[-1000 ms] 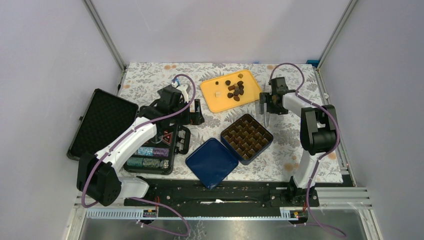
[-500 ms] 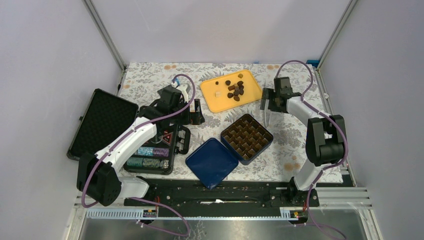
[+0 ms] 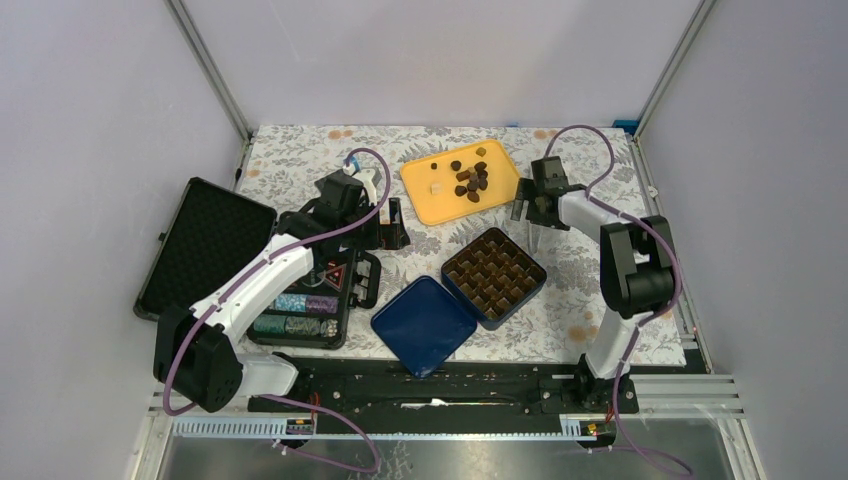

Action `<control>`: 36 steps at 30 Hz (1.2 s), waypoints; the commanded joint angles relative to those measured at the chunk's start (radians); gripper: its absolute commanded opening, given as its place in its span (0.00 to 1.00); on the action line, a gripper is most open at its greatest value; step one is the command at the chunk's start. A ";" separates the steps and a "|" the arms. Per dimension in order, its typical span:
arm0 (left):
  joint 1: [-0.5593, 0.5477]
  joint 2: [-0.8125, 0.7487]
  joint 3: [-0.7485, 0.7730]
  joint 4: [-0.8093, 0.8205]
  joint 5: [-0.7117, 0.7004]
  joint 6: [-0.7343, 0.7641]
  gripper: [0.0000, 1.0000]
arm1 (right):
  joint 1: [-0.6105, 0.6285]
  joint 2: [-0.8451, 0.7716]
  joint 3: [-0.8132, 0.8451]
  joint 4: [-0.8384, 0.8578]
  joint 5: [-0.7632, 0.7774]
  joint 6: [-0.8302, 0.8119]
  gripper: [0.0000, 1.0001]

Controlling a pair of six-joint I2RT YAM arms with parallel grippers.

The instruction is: Pack the chocolate

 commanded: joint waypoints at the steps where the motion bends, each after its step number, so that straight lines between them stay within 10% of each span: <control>1: 0.002 -0.023 0.009 0.042 0.016 -0.001 0.99 | 0.007 0.074 0.078 -0.037 0.037 0.059 1.00; 18: 0.002 -0.057 -0.010 0.026 -0.006 0.003 0.99 | 0.007 0.172 0.130 -0.016 0.088 0.054 0.66; 36: 0.002 -0.047 -0.015 0.023 -0.007 0.005 0.99 | -0.031 0.181 0.158 -0.017 0.081 -0.042 0.55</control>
